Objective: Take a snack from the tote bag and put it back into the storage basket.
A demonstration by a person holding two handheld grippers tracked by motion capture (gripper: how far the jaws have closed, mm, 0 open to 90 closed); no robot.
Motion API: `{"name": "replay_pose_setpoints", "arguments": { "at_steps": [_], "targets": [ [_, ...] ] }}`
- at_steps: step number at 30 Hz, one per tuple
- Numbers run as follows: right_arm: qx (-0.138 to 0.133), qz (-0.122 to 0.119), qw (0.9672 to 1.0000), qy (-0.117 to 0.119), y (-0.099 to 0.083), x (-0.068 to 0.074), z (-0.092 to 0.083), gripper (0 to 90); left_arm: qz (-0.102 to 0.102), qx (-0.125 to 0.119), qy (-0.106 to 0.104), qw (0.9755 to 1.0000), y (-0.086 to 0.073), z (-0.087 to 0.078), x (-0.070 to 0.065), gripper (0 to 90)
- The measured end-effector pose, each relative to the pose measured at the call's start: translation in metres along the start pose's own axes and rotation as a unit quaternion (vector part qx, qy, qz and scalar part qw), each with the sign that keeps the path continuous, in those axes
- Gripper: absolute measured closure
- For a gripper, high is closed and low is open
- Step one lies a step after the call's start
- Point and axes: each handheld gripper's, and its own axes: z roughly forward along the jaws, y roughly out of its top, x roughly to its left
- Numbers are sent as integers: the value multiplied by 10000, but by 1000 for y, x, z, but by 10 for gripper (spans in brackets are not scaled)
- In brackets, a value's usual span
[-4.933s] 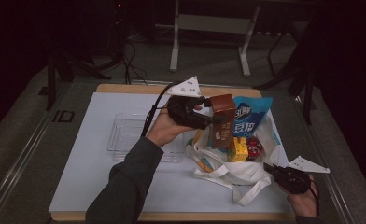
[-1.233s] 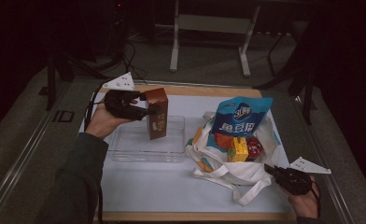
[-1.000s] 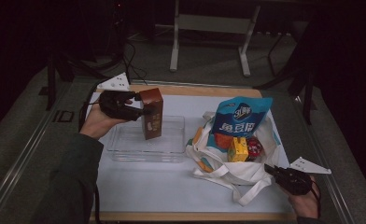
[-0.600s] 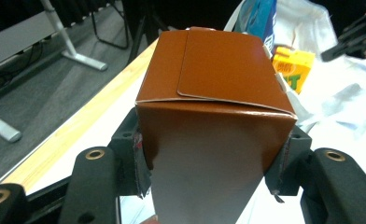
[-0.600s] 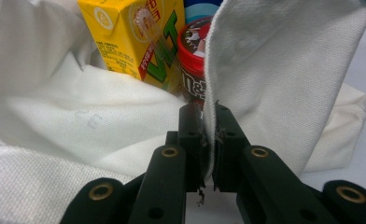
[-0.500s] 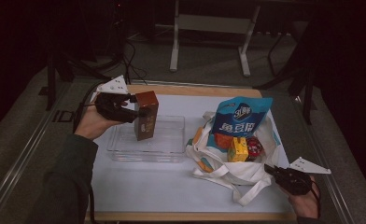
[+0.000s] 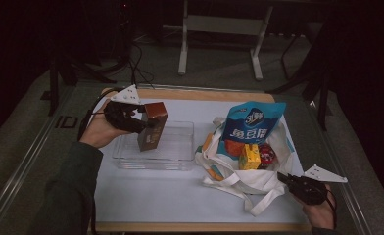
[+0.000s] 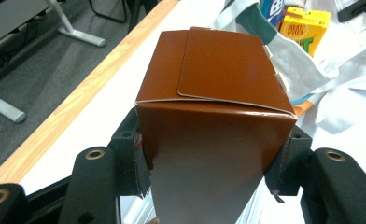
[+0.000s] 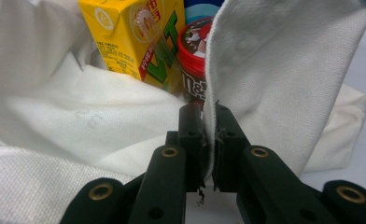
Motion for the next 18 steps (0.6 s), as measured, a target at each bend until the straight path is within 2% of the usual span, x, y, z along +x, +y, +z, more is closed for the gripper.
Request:
{"name": "replay_pose_setpoints", "arguments": {
  "at_steps": [5,13,15,18],
  "targets": [
    [4,-5,10000,-7,0,0,0,841,15,189,-17,9998,-6,4,2,430],
    [-3,-7,10000,-10,0,0,0,841,42,348,-79,9994,-11,6,1,430],
    [1,-15,10000,-13,0,0,0,841,72,465,-167,9988,-12,9,1,430],
    [-1,-8,10000,-10,0,0,0,842,100,590,-422,9973,-13,14,0,429]
  ]
}}
